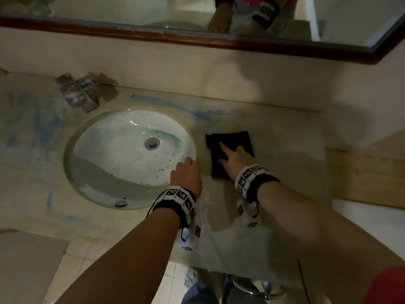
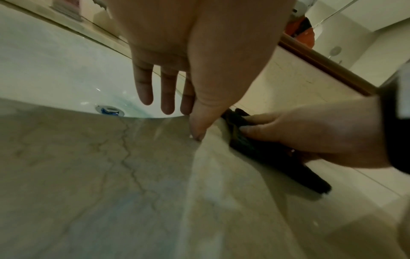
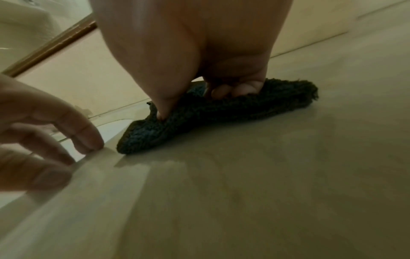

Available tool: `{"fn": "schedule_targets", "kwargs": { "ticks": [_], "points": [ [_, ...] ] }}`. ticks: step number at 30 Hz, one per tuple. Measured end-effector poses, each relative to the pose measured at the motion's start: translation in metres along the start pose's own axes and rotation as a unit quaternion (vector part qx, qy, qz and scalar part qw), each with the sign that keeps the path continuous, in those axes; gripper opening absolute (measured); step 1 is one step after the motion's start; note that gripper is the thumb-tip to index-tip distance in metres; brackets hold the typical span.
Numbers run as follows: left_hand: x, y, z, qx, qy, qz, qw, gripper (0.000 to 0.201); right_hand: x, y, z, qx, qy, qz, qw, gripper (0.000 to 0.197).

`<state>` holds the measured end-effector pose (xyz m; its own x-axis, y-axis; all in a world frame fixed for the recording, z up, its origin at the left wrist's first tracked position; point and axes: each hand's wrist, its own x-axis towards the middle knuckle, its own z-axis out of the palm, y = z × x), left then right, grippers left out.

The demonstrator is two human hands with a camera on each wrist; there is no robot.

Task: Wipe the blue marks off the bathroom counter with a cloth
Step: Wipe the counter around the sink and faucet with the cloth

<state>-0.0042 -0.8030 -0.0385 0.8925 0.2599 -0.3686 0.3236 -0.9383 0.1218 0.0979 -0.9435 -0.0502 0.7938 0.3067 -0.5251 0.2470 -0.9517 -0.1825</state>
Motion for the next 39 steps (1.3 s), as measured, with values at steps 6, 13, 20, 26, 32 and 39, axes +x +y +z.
{"fn": "schedule_targets", "kwargs": {
  "ticks": [6,13,20,26,32,39],
  "points": [
    [0.001,0.0,-0.004,0.041,-0.013,0.017,0.999,0.03,-0.023,0.018,0.017,0.03,0.012,0.042,0.999,0.06],
    [0.025,0.009,-0.015,0.099,0.001,0.03,0.995,0.025,-0.013,0.017,0.014,0.05,0.034,0.062,0.996,0.059],
    [0.054,0.013,-0.026,0.082,0.017,0.038,0.996,0.029,0.016,0.026,-0.006,0.052,0.037,0.075,0.995,0.061],
    [0.076,0.013,-0.034,0.062,0.007,0.04,0.997,0.04,0.038,0.034,-0.019,0.059,0.052,0.099,0.992,0.061],
    [0.085,0.011,-0.043,0.057,-0.007,0.042,0.998,0.044,0.044,0.043,-0.023,0.084,0.068,0.129,0.986,0.061],
    [0.109,-0.016,-0.061,0.009,0.004,0.053,0.999,0.037,0.059,0.049,-0.034,0.128,0.079,0.199,0.968,0.059]
  ]
}}
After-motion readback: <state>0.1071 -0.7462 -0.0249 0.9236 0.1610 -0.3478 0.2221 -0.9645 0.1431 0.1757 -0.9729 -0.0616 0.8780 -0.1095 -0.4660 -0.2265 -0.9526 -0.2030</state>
